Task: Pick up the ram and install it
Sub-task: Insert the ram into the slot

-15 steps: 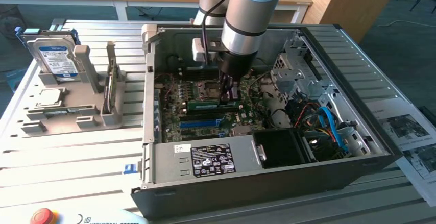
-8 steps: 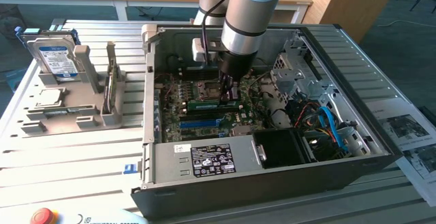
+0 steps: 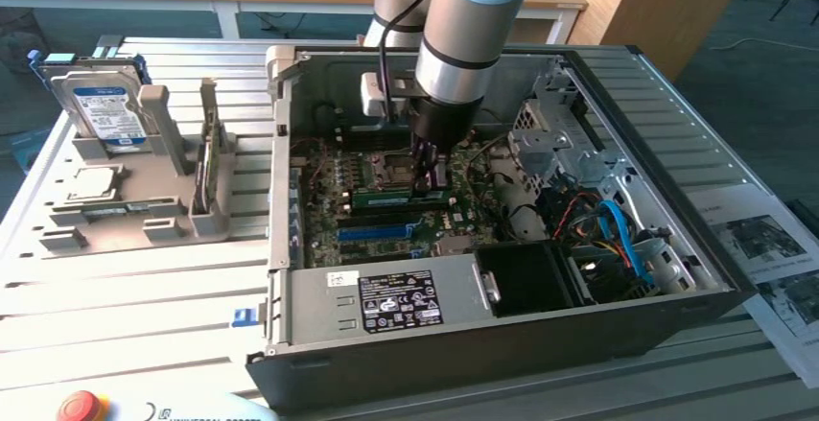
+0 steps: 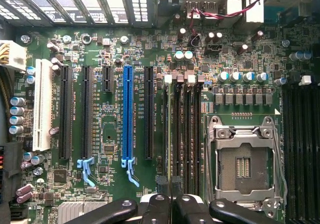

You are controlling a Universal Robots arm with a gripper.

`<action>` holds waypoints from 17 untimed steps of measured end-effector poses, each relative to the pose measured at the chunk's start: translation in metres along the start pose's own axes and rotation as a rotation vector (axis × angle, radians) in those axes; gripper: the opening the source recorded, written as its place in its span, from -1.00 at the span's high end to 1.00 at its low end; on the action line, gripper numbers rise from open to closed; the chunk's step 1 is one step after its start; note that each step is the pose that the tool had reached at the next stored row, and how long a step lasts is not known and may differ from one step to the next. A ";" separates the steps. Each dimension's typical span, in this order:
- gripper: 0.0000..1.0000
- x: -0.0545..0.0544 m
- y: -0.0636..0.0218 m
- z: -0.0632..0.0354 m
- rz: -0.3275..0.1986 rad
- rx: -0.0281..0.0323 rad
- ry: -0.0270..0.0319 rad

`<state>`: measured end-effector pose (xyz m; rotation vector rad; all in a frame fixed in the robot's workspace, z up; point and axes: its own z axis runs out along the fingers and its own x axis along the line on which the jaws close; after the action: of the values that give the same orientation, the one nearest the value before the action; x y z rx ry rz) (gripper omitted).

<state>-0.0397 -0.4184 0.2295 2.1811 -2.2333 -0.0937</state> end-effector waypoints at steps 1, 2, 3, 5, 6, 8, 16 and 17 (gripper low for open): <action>0.76 0.000 0.0000 0.0000 0.000 0.0000 -0.0001; 0.76 0.000 0.0000 0.0000 0.000 0.0001 -0.0003; 0.76 0.000 0.0000 -0.0002 0.000 0.0003 -0.0004; 0.76 0.000 0.0000 -0.0013 0.000 0.0001 -0.0004; 0.76 0.000 0.0001 -0.0017 0.000 0.0001 -0.0003; 0.76 0.000 0.0001 -0.0025 0.000 0.0001 -0.0002; 0.76 0.000 0.0002 -0.0039 0.000 0.0001 -0.0001; 0.76 0.000 0.0002 -0.0039 0.000 0.0000 -0.0002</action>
<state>-0.0396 -0.4184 0.2334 2.1812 -2.2334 -0.0939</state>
